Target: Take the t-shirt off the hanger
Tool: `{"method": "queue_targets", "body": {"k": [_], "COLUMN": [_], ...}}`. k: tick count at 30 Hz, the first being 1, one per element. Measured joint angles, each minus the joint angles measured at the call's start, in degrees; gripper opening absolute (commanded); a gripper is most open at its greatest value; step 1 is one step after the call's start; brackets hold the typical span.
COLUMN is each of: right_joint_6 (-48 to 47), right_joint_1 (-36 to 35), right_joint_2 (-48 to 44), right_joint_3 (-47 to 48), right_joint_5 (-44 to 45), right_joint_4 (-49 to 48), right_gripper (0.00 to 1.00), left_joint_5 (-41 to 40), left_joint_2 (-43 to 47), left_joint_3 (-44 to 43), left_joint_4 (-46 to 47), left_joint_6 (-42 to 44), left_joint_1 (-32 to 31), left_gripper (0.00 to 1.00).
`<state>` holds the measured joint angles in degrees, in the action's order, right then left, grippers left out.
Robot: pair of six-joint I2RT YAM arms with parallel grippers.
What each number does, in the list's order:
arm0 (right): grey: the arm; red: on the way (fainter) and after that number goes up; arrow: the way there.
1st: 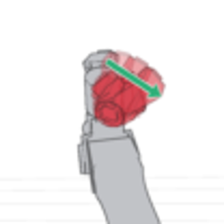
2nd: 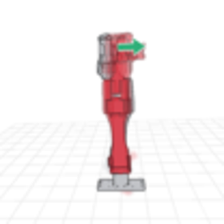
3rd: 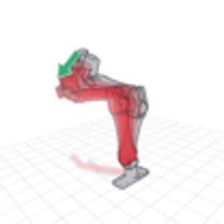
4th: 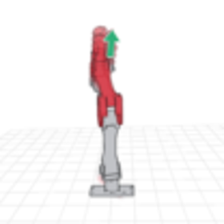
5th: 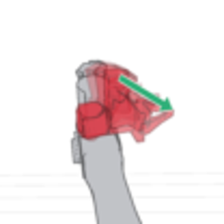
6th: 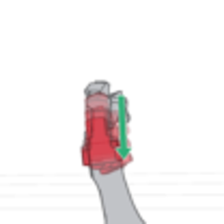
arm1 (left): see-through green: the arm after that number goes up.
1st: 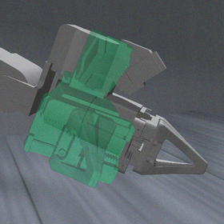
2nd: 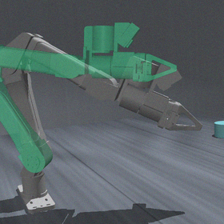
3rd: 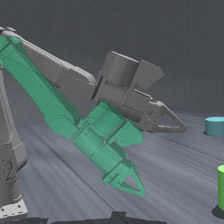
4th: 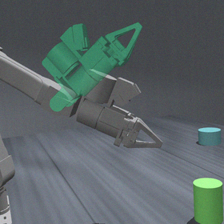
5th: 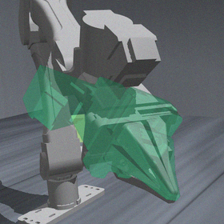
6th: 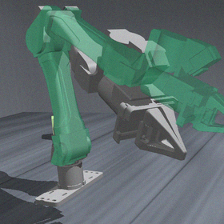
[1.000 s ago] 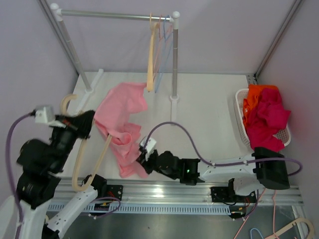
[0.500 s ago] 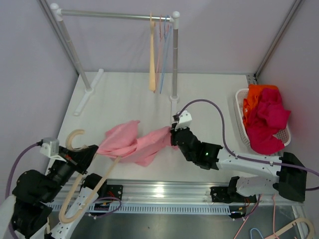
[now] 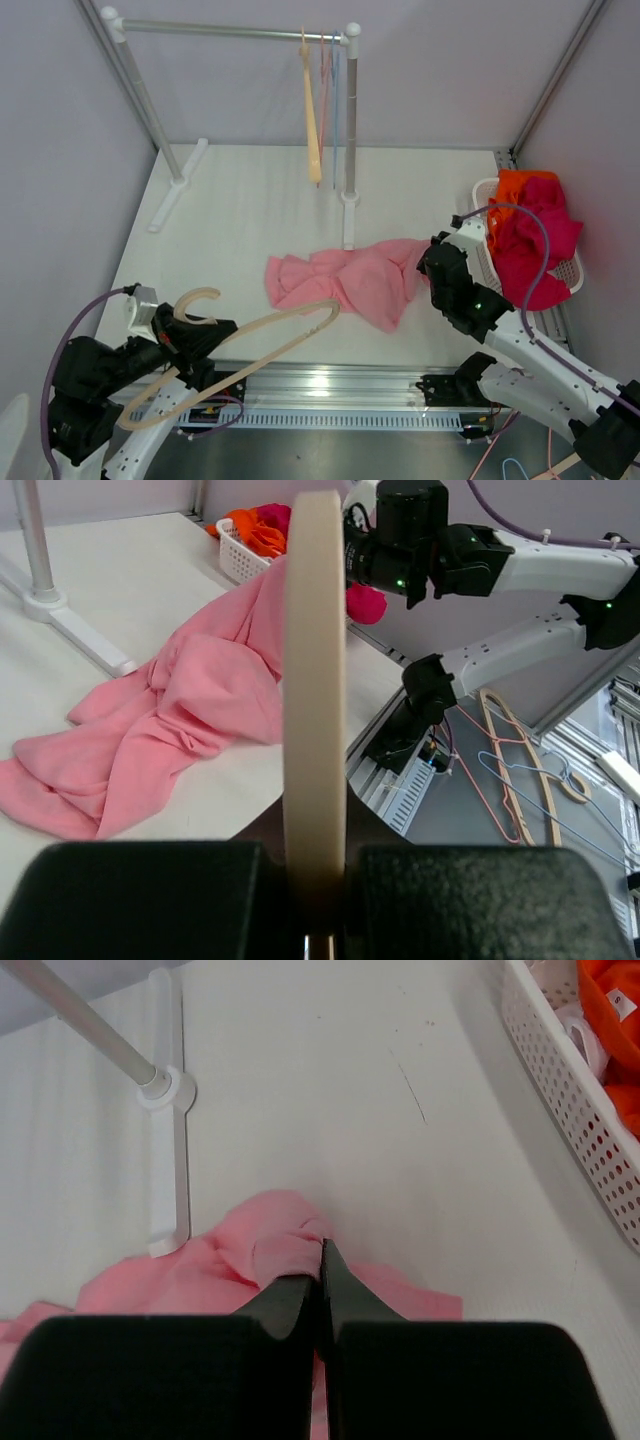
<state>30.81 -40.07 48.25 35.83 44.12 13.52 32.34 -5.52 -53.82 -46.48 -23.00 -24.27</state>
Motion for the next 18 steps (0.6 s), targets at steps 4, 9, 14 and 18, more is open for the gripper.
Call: {"method": "queue_targets", "body": {"k": [4, 9, 14, 18], "right_joint_6": [-1.2, -9.0, -14.9, -13.1], "right_joint_1": [0.2, 4.2, 20.4, 37.4], "right_joint_2": [-0.4, 4.0, 16.5, 33.6], "right_joint_3": [1.0, 13.0, 36.8, 65.4], "right_joint_5": [-0.7, -5.1, -15.6, -25.3], "right_joint_4": [0.4, -1.0, -5.9, 0.6], "right_gripper": [0.00, 0.00, 0.00, 0.00], "left_joint_5": [1.6, -2.1, -3.9, -4.0], "left_joint_2": [0.0, -1.2, -5.0, -8.2], "left_joint_3": [0.3, 0.4, 3.0, 4.7], "left_joint_4": [1.3, 1.2, 2.3, 2.6], "left_joint_6": [0.1, 0.6, 0.3, 0.0], "left_joint_1": [0.0, 0.0, 0.0, 0.0], "left_gripper": [0.01, 0.01, 0.01, 0.01]}}
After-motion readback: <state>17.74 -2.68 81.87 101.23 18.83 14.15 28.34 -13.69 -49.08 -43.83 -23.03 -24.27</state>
